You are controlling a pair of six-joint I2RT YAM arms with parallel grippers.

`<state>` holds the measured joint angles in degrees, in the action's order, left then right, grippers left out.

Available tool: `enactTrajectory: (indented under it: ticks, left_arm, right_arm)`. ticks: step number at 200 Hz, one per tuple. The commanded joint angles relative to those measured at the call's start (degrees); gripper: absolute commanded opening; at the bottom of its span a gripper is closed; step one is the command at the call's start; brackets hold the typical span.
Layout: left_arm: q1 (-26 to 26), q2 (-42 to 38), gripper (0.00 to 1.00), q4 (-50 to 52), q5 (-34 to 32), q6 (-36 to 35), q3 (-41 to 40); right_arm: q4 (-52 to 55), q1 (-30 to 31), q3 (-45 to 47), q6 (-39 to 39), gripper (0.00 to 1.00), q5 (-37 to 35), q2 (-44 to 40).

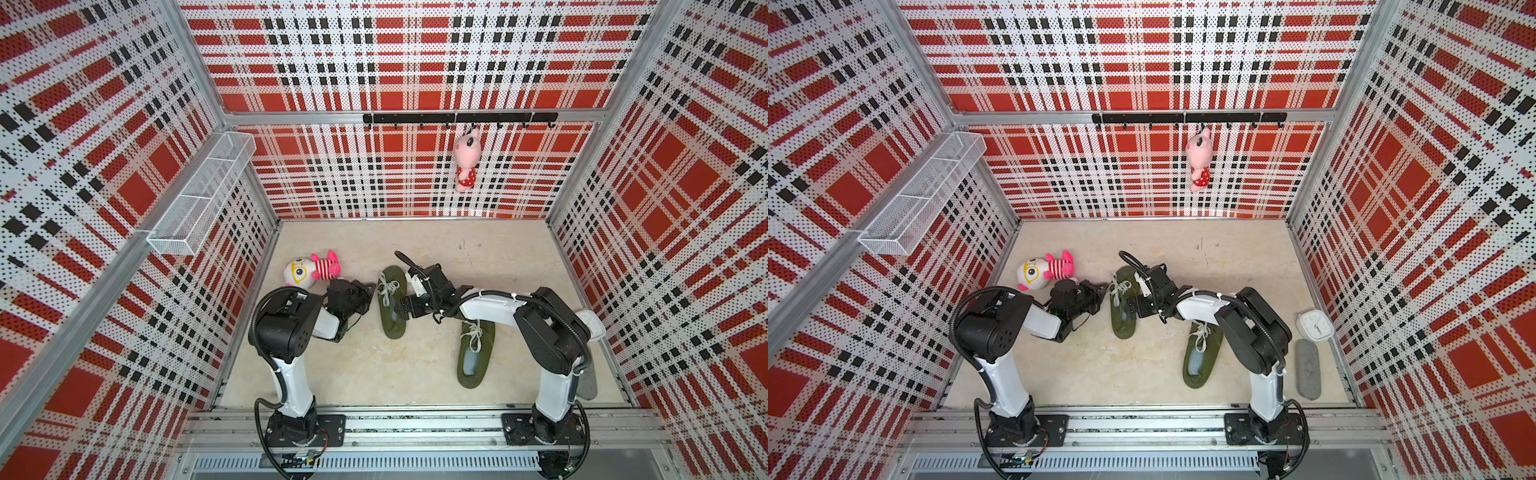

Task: Remove the insole from the shoe
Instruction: Untie the shoelace on the shoe.

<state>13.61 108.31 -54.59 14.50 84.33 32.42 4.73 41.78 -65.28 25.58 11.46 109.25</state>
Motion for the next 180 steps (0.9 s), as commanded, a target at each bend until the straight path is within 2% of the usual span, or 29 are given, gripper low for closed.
enactTrajectory:
  ticks: [1, 40, 97, 141, 180]
  left_arm:
    - [-0.9, -1.0, 0.0, -4.7, -0.9, -1.5, 0.4]
    - [-2.3, -5.9, 0.0, 0.7, -1.0, -8.0, 3.6]
    - [-2.4, -11.3, 0.0, 15.3, -1.4, -19.4, 15.0]
    - [-2.4, -10.1, 0.0, 23.8, -0.5, -24.6, 26.9]
    - [-2.3, -8.3, 0.0, 30.2, -1.6, -29.4, 34.0]
  right_arm:
    - [2.8, 0.7, -1.9, -0.7, 0.97, -1.8, 1.0]
    - [4.8, 0.8, -0.9, -1.0, 0.97, -3.2, 0.9]
    - [5.2, 1.0, 1.5, 0.0, 0.97, -3.5, 1.3]
    - [6.1, 1.3, 1.1, 0.0, 0.96, -3.4, 2.1]
    - [6.2, 1.4, 1.4, -0.2, 0.97, -3.8, 1.9]
